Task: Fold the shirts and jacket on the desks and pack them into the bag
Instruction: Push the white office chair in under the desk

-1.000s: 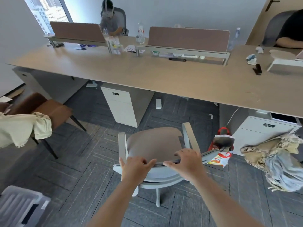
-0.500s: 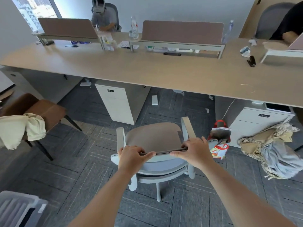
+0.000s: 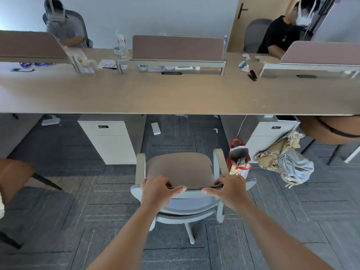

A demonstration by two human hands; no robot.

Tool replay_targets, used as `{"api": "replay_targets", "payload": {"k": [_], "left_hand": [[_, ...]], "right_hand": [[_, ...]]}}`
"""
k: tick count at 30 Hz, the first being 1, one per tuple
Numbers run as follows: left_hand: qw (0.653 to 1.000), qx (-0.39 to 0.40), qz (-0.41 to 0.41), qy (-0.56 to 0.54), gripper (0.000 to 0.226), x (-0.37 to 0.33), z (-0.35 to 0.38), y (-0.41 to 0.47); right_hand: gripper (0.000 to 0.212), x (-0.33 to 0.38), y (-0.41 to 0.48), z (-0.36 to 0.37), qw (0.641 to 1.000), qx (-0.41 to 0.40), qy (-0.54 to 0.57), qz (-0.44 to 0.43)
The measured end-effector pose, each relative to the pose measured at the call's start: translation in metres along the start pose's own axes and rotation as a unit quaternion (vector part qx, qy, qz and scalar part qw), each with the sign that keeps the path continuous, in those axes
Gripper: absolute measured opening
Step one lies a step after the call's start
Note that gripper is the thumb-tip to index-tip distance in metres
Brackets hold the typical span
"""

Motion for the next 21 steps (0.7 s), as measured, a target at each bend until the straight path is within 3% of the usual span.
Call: {"api": "replay_targets", "payload": {"k": [11,21], "left_hand": [[0.999,0.008,0.030,-0.011,0.063,0.015,-0.017,0.060],[0.999,0.036,0.018,-0.004,0.069,0.008,-0.031,0.174]], "right_hand": [[0.087,0.021,0.045,0.005,0.999,-0.007,0.015,0.041],[0.085,0.027,0.154,0.001,1.000,-0.011,-0.008,0.022]]}}
Point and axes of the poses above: each hand's wrist, its own y-axis towards the middle knuckle, its own z-axis out of the palm, x = y × z, the point moved 9 cm from there along y, towards the middle knuckle, and after that the axes turned 5 degrees about z, right-handed, at the moved point
